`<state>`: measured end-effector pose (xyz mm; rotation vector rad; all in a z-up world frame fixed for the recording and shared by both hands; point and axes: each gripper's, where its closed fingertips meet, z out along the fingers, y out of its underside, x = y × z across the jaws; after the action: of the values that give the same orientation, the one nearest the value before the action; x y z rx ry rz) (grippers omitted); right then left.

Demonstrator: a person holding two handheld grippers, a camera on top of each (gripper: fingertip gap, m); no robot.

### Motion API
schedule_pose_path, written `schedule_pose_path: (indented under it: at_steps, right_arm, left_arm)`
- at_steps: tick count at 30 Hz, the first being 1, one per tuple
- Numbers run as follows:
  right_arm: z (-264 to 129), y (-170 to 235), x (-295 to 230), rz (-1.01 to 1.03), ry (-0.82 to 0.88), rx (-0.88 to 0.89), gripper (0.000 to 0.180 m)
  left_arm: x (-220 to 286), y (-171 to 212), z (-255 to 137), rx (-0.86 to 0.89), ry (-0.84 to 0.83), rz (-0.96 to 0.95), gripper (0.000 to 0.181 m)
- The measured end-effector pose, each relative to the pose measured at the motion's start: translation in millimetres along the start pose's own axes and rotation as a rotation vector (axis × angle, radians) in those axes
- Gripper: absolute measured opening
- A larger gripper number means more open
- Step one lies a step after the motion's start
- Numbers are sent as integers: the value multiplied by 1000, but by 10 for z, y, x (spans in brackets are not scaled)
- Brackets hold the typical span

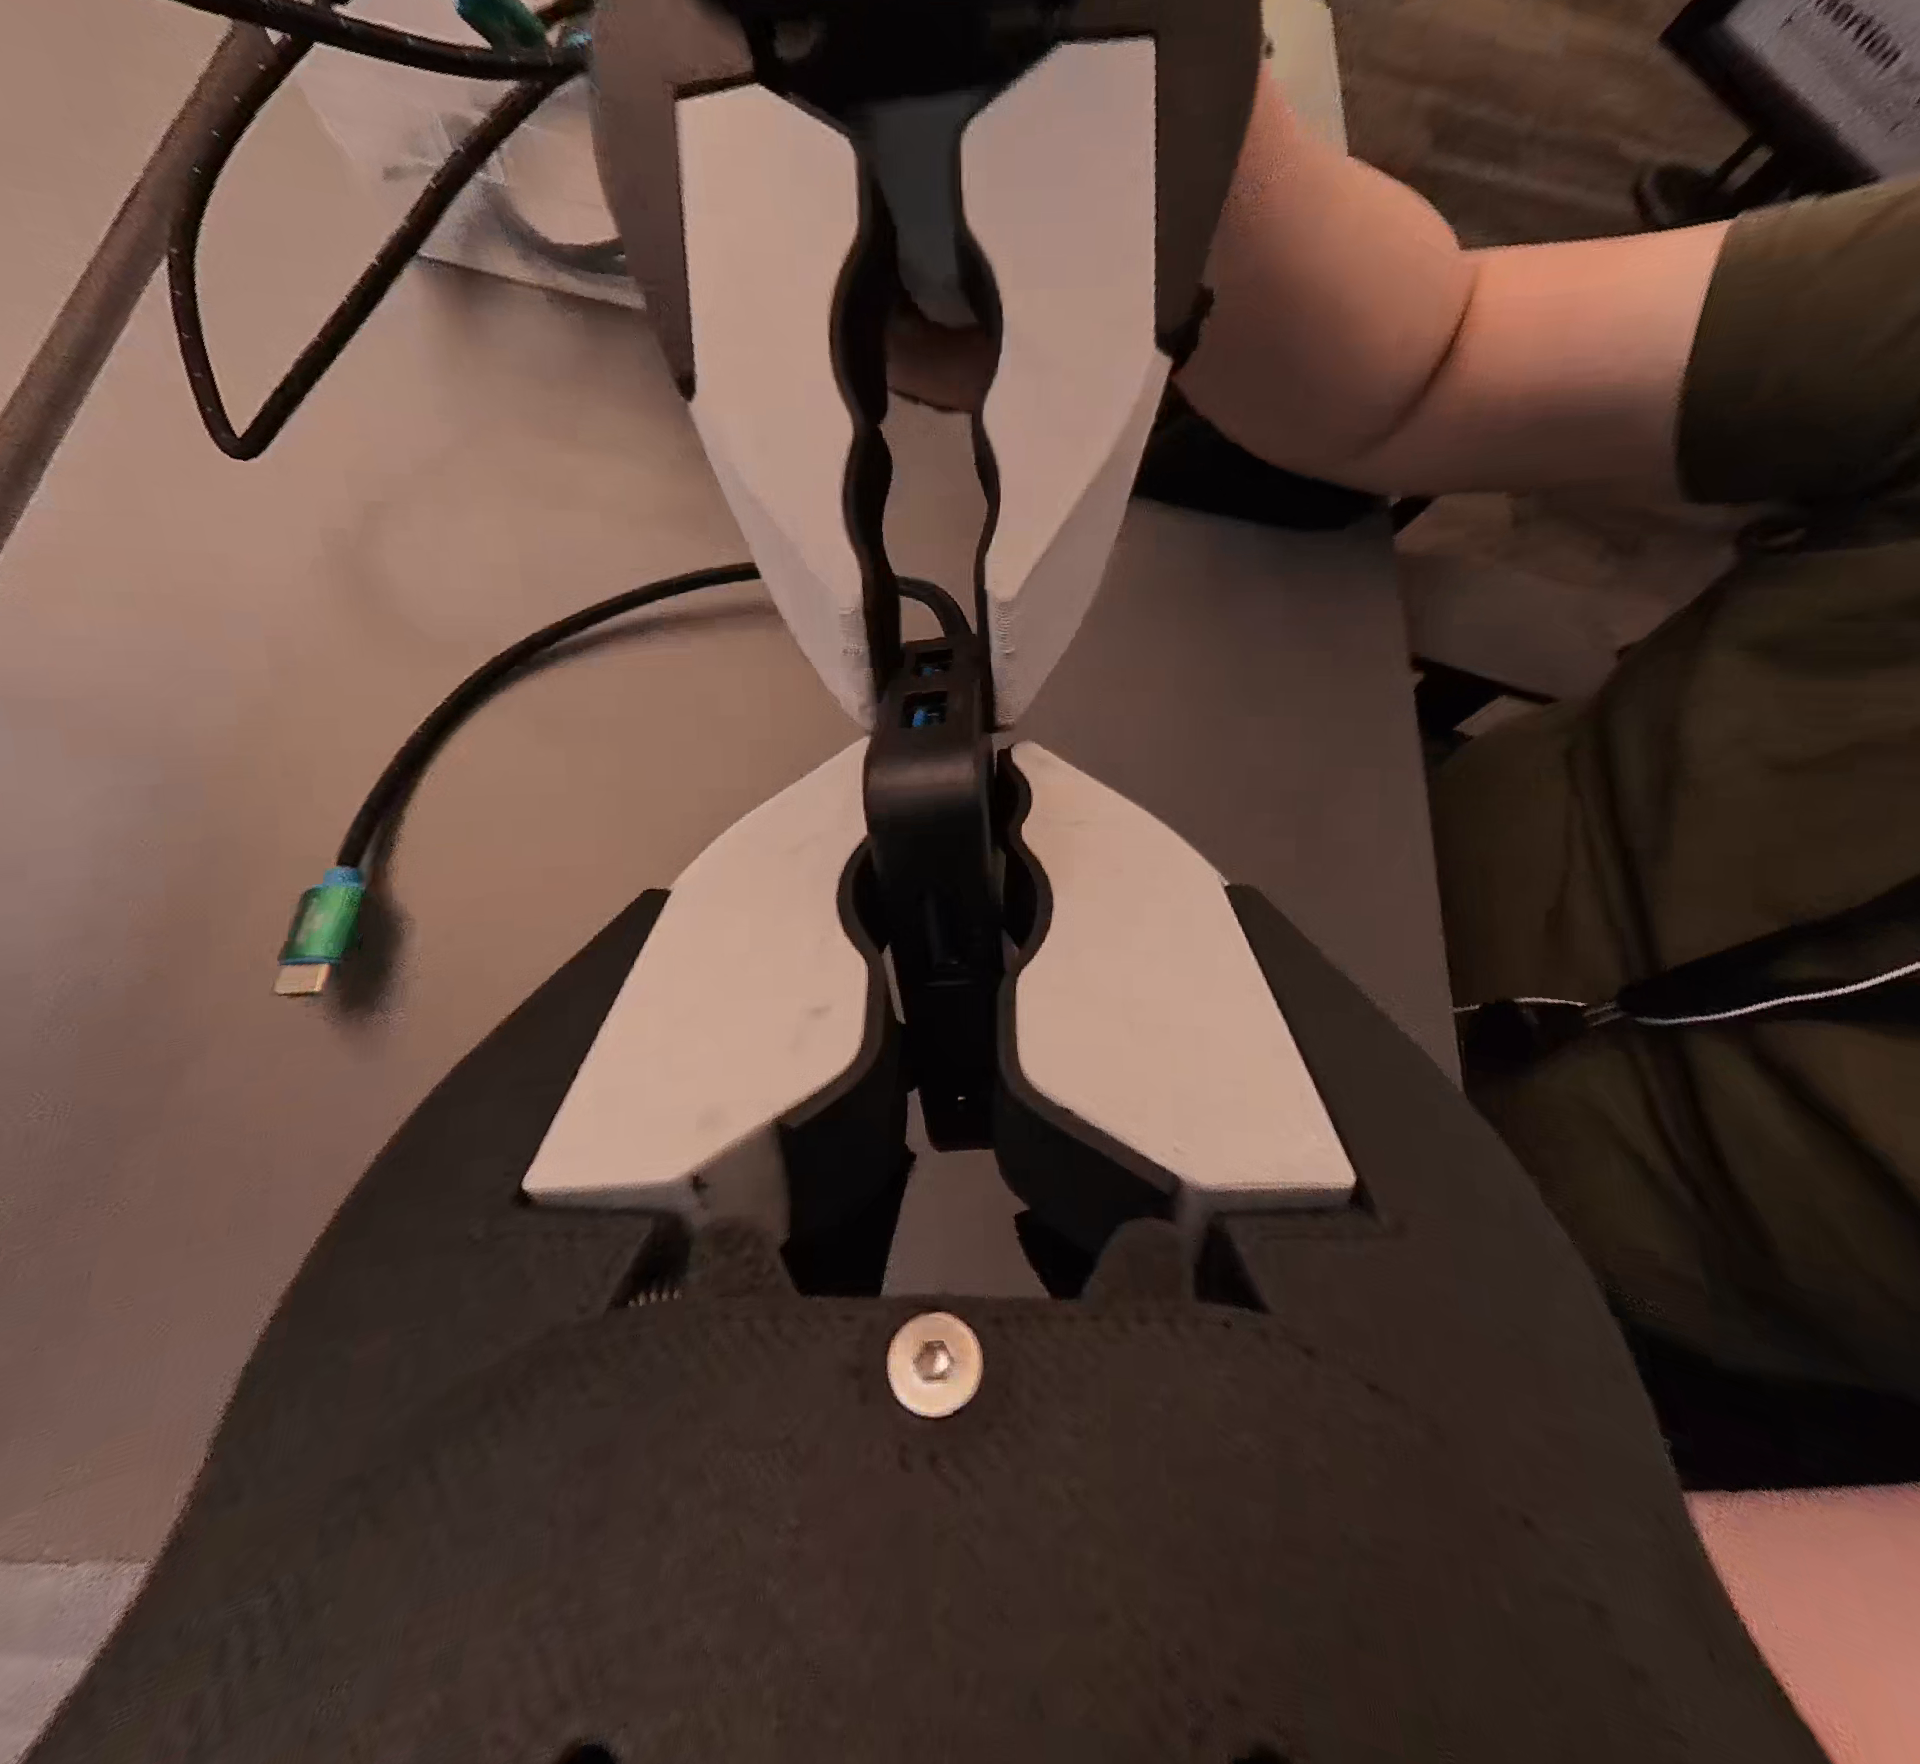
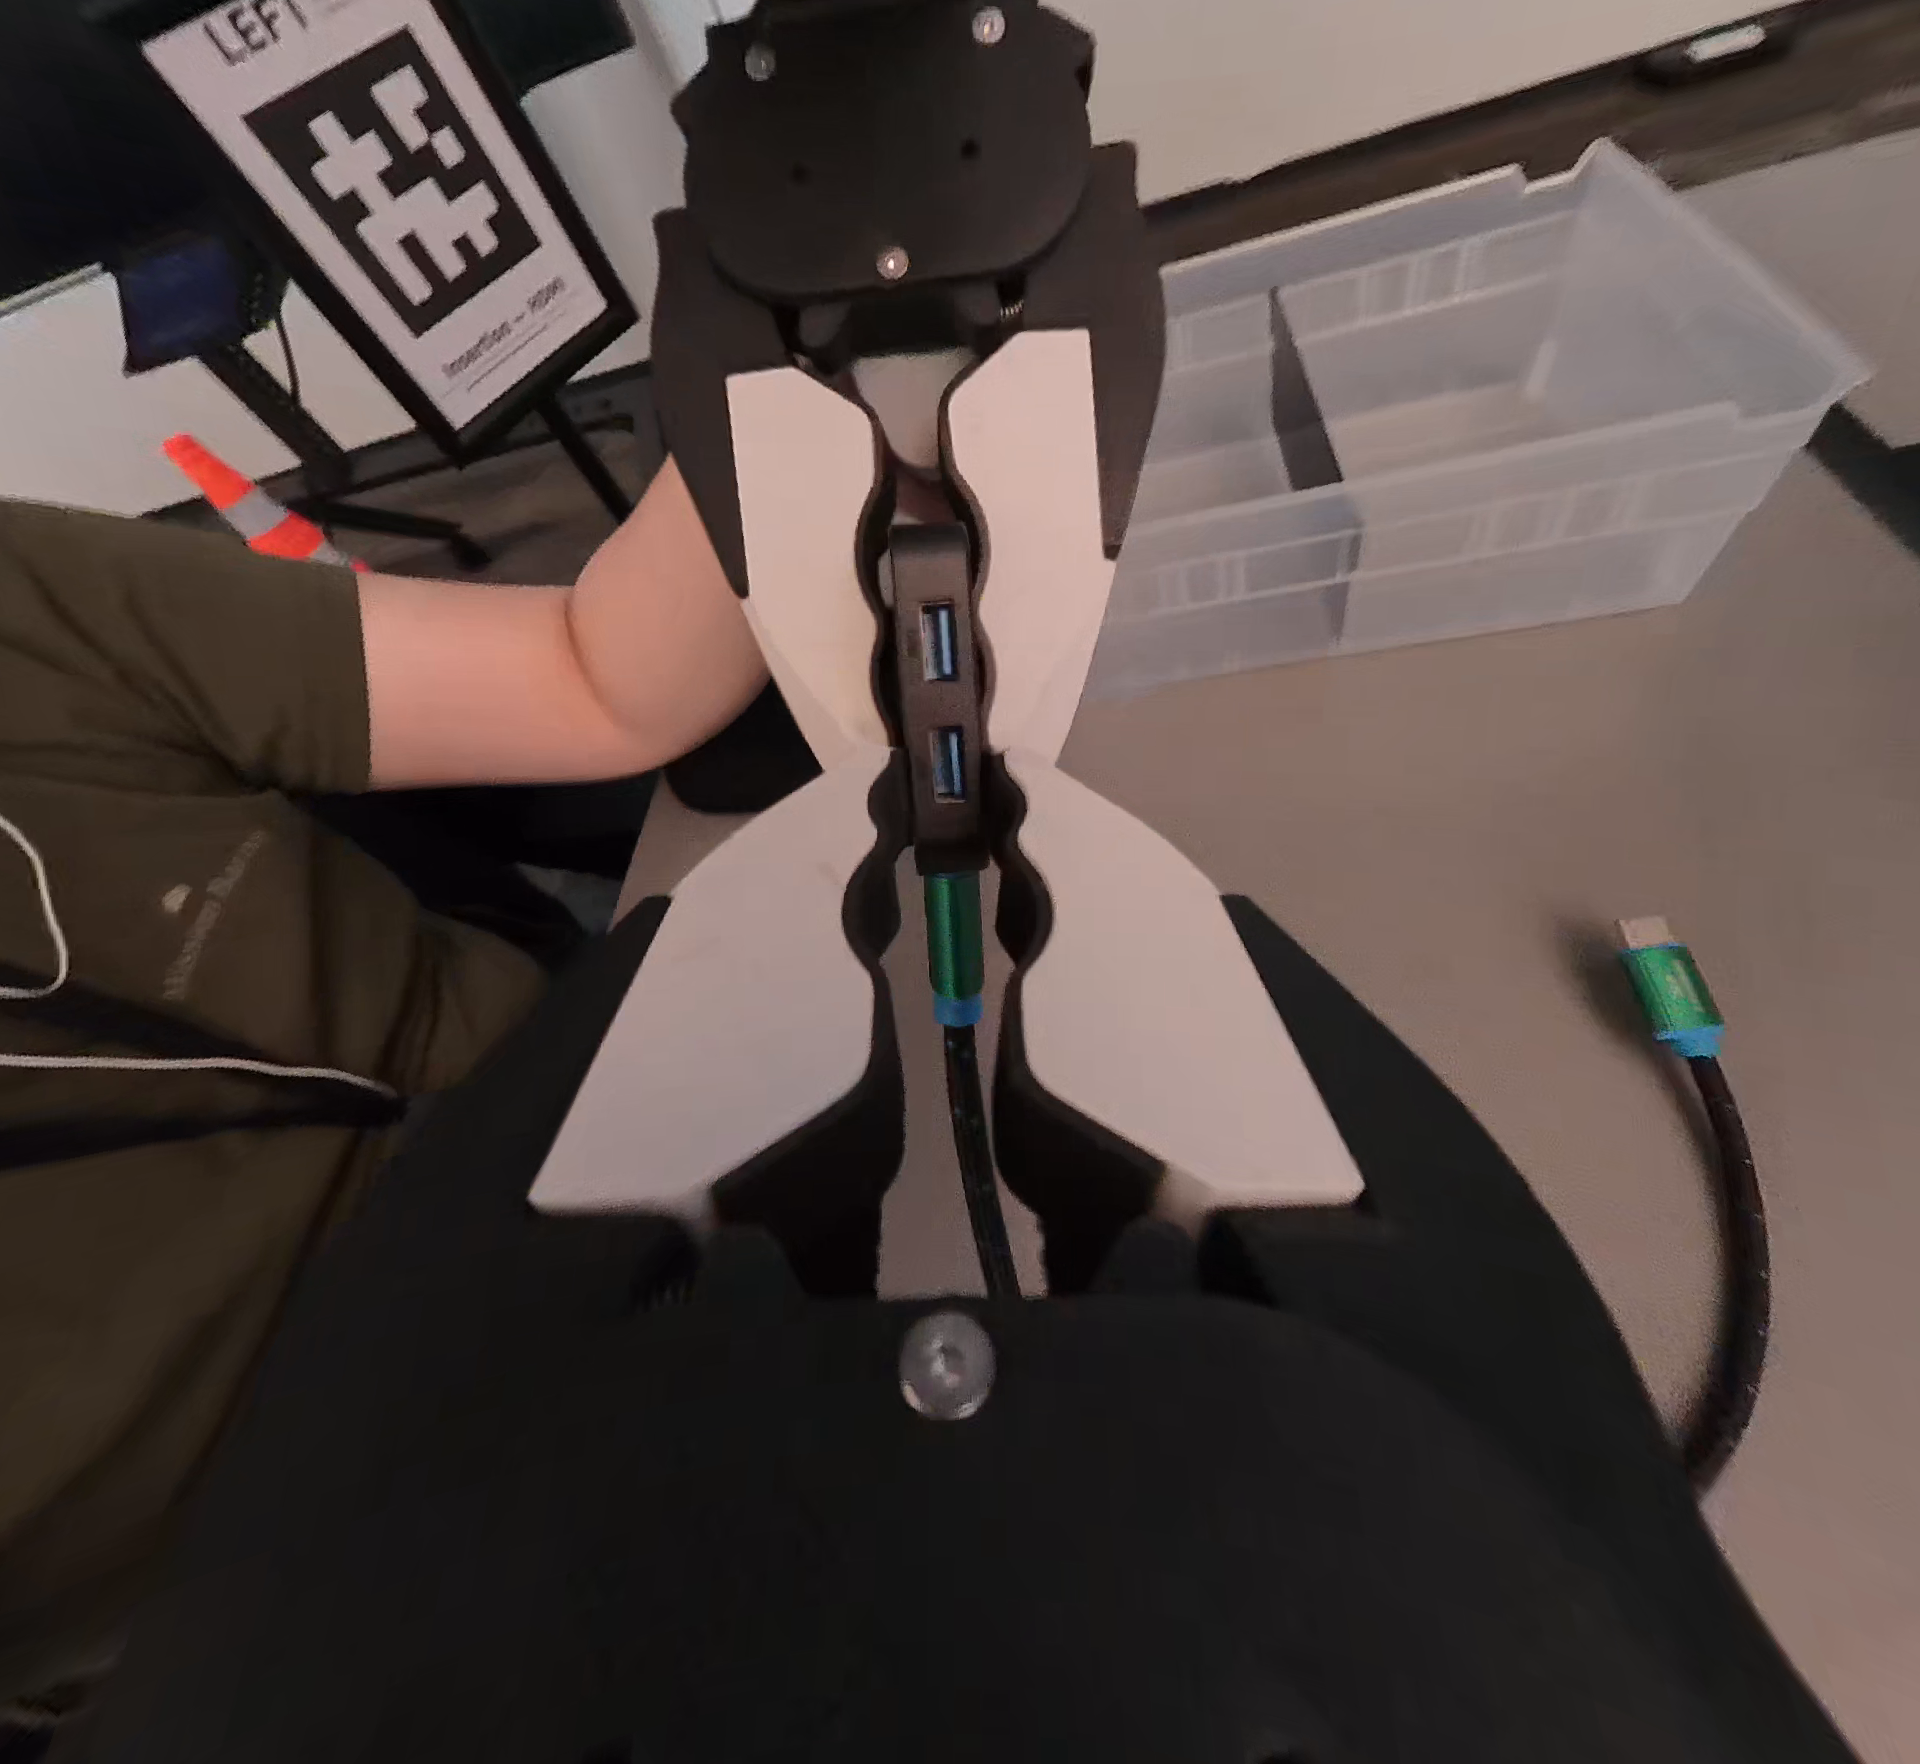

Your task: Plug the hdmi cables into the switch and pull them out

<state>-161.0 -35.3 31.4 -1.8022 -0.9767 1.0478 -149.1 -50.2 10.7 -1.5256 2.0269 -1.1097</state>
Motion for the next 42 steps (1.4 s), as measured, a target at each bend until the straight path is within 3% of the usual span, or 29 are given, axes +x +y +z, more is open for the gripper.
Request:
schedule_pose_path:
  at_steps: [2,4,5,9,11,13,15,17,20,22,25,28,32,36,40,42]
  right_arm:
    - [-15,4,34,-20,16,-8,14]
    - [-66,-36,66,-32,38,15,14]
    - [-103,-66,77,-33,44,35,14]
    - [-178,-129,66,-48,43,78,14]
    - [-181,-103,92,-72,68,64,15]
    - [-135,-31,64,-83,64,13,29]
    - [-78,67,73,-102,81,-66,16]
    - [-56,132,55,-99,61,-116,14]
    - [-144,11,77,-112,85,-59,14]
    - [-320,-166,64,-147,123,27,14]
    - [-769,-531,-75,-240,187,220,14]
    - [-1411,-910,-317,-329,258,504,14]
    - [-2170,-1036,-484,-448,444,694,14]
    - [-2733,-1053,-691,-621,597,864,14]
    - [-2972,-1004,-914,-602,435,970,14]
    - [-2912,-912,-995,-496,249,887,14]
  left_arm:
    - [-41,36,1,-20,-26,-46,18]
    - [-55,118,-50,-45,-13,-103,36]
    - [-70,138,-83,-39,-11,-114,37]
    - [-51,28,-129,42,54,-119,14]
    - [-62,28,-113,30,50,-107,13]
    - [-52,33,-75,14,46,-91,13]
    - [-36,62,-24,-20,34,-64,13]
    - [-41,97,2,-50,-1,-21,13]
    - [-129,-78,-115,44,-96,-26,19]
    - [-164,-287,-344,194,-142,-56,34]
    - [28,-605,-782,485,-31,-90,47]
    - [141,-687,-1128,654,19,-97,46]
    - [101,-657,-1304,686,-44,-93,45]
    - [138,-631,-1226,642,-38,-75,41]
    - [151,-588,-1092,574,-31,-76,41]
    - [160,-572,-1053,555,-22,-79,41]
